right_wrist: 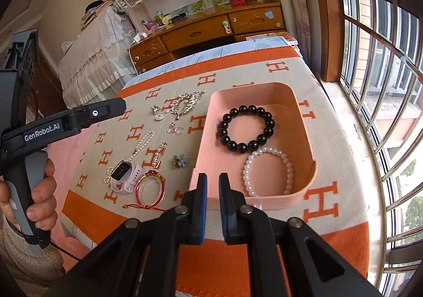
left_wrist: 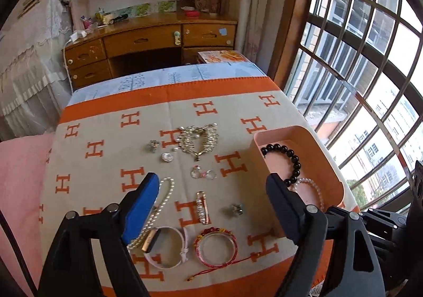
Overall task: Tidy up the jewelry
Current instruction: 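Carry both bracelets into the pink box and open both tools, then grasp the red string bangle with the right tool while the left tool approaches the white watch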
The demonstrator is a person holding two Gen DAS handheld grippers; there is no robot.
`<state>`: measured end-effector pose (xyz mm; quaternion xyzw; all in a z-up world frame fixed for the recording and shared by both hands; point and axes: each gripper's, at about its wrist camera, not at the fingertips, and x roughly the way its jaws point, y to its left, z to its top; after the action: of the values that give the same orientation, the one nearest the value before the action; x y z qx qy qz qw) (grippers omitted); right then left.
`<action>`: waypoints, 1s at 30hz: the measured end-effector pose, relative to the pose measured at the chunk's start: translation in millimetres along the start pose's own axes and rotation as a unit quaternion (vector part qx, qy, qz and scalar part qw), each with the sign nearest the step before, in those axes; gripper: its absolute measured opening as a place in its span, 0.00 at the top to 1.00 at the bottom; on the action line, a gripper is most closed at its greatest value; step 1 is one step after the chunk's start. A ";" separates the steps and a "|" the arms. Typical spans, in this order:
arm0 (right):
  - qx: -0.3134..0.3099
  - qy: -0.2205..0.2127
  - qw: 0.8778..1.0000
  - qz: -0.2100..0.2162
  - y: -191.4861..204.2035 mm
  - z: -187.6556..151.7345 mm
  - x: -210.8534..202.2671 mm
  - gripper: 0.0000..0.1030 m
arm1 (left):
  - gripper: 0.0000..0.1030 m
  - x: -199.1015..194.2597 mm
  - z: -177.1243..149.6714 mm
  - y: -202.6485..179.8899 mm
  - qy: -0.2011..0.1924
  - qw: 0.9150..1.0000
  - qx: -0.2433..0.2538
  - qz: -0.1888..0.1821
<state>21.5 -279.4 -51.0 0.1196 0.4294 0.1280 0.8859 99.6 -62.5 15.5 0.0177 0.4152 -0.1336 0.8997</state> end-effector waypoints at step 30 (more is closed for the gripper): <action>-0.094 0.114 0.988 -0.035 99.4 -9.2 105.7 0.62 | 0.24 0.3 -98.7 78.1 0.048 0.999 0.010 -0.014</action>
<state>65.1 -150.4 -101.8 0.0053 0.5173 0.1493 0.8427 46.4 26.7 -55.5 0.0274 0.4567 -0.1499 0.8765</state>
